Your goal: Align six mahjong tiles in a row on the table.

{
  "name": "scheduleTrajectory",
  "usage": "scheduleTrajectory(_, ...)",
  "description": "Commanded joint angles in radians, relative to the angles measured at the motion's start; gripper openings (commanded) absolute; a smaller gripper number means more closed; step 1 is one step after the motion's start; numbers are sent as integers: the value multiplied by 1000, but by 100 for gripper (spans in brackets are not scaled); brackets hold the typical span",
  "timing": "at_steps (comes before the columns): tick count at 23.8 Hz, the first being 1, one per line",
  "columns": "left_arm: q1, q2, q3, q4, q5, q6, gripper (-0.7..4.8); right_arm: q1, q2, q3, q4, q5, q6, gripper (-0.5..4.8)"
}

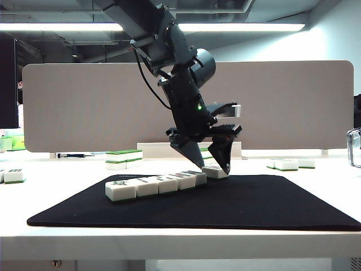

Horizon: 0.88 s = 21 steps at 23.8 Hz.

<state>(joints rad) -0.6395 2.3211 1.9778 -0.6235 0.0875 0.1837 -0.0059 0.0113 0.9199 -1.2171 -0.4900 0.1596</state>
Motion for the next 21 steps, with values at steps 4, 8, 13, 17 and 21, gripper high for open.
scheduleTrajectory(4,-1,11,1,57,-5,3,315,1,-12,4,17,2,-3,-1)
scheduleTrajectory(8,-1,11,1,60,-5,3,221,1,-12,4,17,2,-3,-1)
scheduleTrajectory(13,-1,11,1,56,-5,0,206,1,-12,4,17,2,-3,-1)
scheduleTrajectory(17,-1,-2,2,19,-7,0,206,1,-12,4,17,2,-3,-1)
scheduleTrajectory(21,-1,-32,2,-35,-23,-1,206,1,-12,4,17,2,-3,-1)
